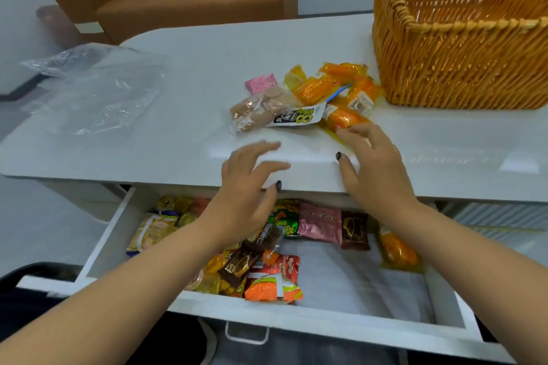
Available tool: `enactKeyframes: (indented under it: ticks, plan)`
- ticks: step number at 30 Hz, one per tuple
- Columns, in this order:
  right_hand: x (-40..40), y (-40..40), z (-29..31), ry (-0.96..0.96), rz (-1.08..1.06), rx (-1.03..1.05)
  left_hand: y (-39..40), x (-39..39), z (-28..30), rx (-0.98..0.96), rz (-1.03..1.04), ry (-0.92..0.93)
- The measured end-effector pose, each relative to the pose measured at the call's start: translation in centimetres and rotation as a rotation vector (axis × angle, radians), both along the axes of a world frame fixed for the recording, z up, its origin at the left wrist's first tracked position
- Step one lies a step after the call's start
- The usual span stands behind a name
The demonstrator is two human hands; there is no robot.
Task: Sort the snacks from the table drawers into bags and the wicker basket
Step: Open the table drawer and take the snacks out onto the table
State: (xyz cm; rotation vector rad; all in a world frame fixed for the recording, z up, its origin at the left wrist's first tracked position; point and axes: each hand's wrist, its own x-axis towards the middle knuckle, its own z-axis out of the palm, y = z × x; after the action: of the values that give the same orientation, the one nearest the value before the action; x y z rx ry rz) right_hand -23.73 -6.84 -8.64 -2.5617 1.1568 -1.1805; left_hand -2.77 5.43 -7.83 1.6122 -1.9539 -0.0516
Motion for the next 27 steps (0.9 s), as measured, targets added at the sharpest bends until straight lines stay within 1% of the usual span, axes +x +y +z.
enactKeyframes:
  ticks: [1,3,4,5,6,7,8,9,10,11,13,14,16,18,19,21,27]
  plan:
    - [0.1,0.7,0.6,-0.006,0.051,-0.029,2.0,0.4,0.3,0.094,-0.052,0.027]
    - [0.4,2.3,2.2,0.026,0.274,-0.082,5.5,2.3,0.3,0.299,-0.091,0.058]
    - [0.6,3.2,3.0,0.075,0.403,-0.081,7.1,3.7,0.0,0.385,-0.094,0.05]
    - [0.8,4.1,3.5,0.139,0.509,-0.037,8.3,5.1,-0.4,0.464,-0.089,0.032]
    - [1.1,5.2,3.9,0.222,0.57,0.065,9.2,6.4,-0.8,0.537,-0.078,0.034]
    - [1.4,6.4,4.0,0.32,0.593,0.212,9.8,7.5,-1.1,0.597,-0.046,0.049]
    - [1.6,7.4,3.6,0.44,0.598,0.357,9.9,8.4,-1.4,0.644,-0.001,0.083]
    - [1.9,8.4,2.8,0.571,0.595,0.488,9.7,8.8,-1.7,0.678,0.038,0.059]
    - [2.2,9.3,2.0,0.687,0.593,0.616,9.3,8.9,-1.9,0.709,0.06,0.001]
    - [2.7,9.9,1.2,0.746,0.604,0.728,8.4,8.6,-2.3,0.725,0.065,-0.12]
    - [4.0,10.4,0.0,0.73,0.602,0.912,6.8,6.8,-2.9,0.733,0.081,-0.269]
    - [4.7,10.4,-0.4,0.708,0.58,0.97,6.3,5.9,-3.2,0.734,0.072,-0.31]
    - [5.7,10.4,-1.1,0.753,0.528,1.027,5.8,4.4,-4.1,0.782,0.052,-0.388]
    - [6.1,10.8,-1.7,0.865,0.481,1.05,5.7,3.9,-5.0,0.831,0.048,-0.496]
    - [6.1,11.1,-2.1,0.901,0.463,1.055,5.7,3.8,-5.3,0.85,0.054,-0.52]
    - [5.8,11.3,-2.5,0.888,0.435,1.077,5.4,3.9,-5.7,0.872,0.066,-0.491]
    - [4.1,11.1,-1.5,0.622,0.407,1.186,4.6,3.0,-5.7,0.912,0.089,-0.256]
